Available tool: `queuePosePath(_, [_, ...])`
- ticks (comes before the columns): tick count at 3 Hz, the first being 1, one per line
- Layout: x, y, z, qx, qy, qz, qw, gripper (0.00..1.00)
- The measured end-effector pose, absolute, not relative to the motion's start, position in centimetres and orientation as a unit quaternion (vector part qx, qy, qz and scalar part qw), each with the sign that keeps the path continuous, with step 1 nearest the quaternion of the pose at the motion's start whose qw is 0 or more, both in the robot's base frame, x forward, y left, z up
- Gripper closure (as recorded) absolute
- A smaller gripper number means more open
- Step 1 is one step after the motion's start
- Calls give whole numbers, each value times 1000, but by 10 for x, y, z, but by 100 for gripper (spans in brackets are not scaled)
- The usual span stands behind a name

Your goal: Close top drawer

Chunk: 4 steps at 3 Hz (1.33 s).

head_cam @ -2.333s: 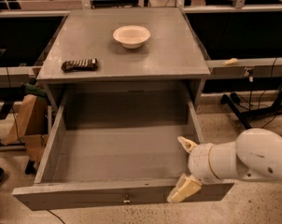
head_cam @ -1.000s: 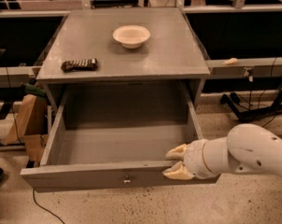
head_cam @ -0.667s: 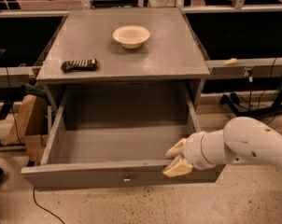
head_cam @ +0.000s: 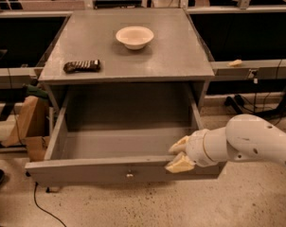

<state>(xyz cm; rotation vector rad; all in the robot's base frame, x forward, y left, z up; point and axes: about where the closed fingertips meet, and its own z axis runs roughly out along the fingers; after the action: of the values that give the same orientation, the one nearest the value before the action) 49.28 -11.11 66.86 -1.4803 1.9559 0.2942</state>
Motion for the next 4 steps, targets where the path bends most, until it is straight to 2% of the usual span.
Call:
queuePosePath(2, [510,-109,673,-567,747,107,331,35])
queuePosePath(3, [547,-101,682,-574,743,98,331,12])
queuePosePath(4, [547,-101,682,-574,743,98,331,0])
